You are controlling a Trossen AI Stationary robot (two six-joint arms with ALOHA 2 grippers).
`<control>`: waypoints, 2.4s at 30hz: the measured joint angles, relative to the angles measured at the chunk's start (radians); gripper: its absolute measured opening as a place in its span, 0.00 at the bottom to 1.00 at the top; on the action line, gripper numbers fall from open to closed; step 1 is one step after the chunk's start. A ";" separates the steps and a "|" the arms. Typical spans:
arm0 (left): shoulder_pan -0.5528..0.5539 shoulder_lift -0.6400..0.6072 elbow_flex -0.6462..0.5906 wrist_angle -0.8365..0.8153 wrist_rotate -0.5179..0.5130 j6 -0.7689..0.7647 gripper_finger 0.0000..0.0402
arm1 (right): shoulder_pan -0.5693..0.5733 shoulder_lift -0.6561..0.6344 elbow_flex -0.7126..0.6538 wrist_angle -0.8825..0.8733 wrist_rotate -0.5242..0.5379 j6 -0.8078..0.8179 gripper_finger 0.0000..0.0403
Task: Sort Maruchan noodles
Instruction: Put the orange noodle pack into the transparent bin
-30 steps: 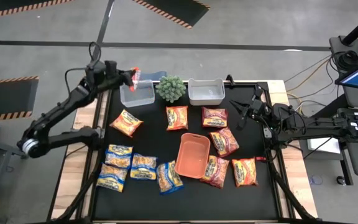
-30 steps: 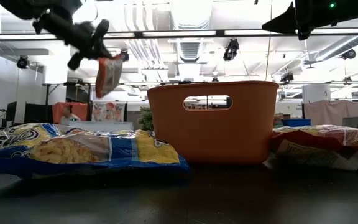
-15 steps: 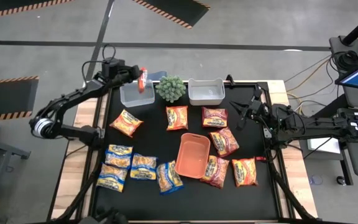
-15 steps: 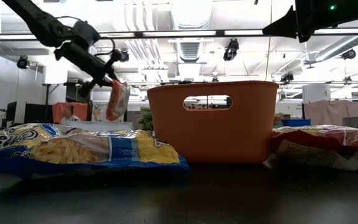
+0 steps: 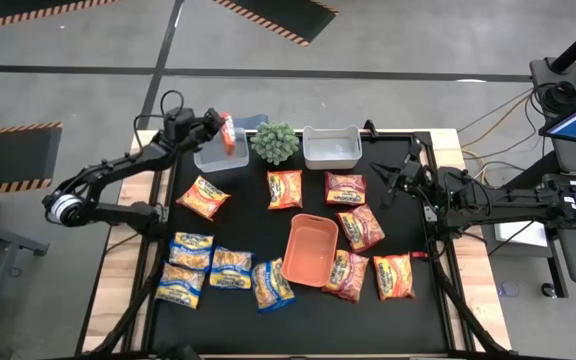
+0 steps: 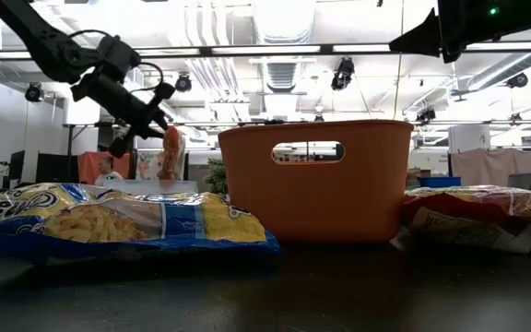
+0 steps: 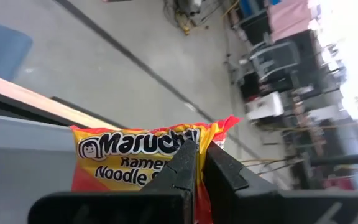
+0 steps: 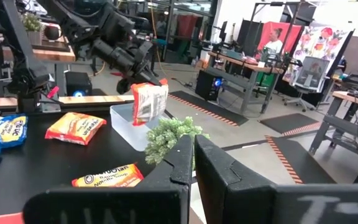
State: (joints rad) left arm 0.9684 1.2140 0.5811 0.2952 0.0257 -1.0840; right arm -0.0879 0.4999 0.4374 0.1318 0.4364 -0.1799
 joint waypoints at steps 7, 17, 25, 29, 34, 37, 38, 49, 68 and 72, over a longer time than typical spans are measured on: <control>-0.001 0.010 -0.032 0.029 0.002 -0.010 0.00 | 0.000 0.000 0.000 0.008 0.020 -0.007 0.02; -0.007 0.011 -0.027 0.035 -0.008 -0.001 0.01 | 0.000 0.000 0.000 0.008 0.038 -0.021 0.02; -0.030 0.011 -0.027 0.038 -0.041 0.000 0.02 | 0.000 0.000 0.000 0.008 0.038 -0.021 0.02; -0.047 0.011 -0.028 0.047 -0.066 -0.006 0.02 | 0.000 0.000 0.000 0.008 0.038 -0.018 0.02; -0.050 0.011 -0.028 0.052 -0.080 -0.004 0.02 | 0.000 0.000 0.000 0.008 0.038 -0.017 0.02; -0.061 0.013 -0.034 0.050 -0.118 -0.003 0.02 | 0.000 0.000 0.000 0.008 0.038 -0.016 0.02; -0.067 0.019 -0.034 0.050 -0.124 -0.003 0.02 | 0.000 0.000 0.000 0.008 0.038 -0.014 0.02; -0.086 0.163 -0.034 0.152 -0.107 -0.048 0.02 | 0.000 0.000 0.000 0.008 0.038 -0.014 0.02; -0.088 0.305 -0.034 0.337 -0.040 -0.056 0.12 | 0.000 0.000 0.000 0.008 0.037 -0.020 0.02; -0.088 0.303 -0.034 0.340 -0.040 -0.035 0.19 | 0.000 0.000 0.000 0.008 0.037 -0.020 0.02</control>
State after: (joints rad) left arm 0.8803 1.5173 0.5468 0.6349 -0.0147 -1.1194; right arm -0.0883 0.4999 0.4374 0.1394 0.4736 -0.1999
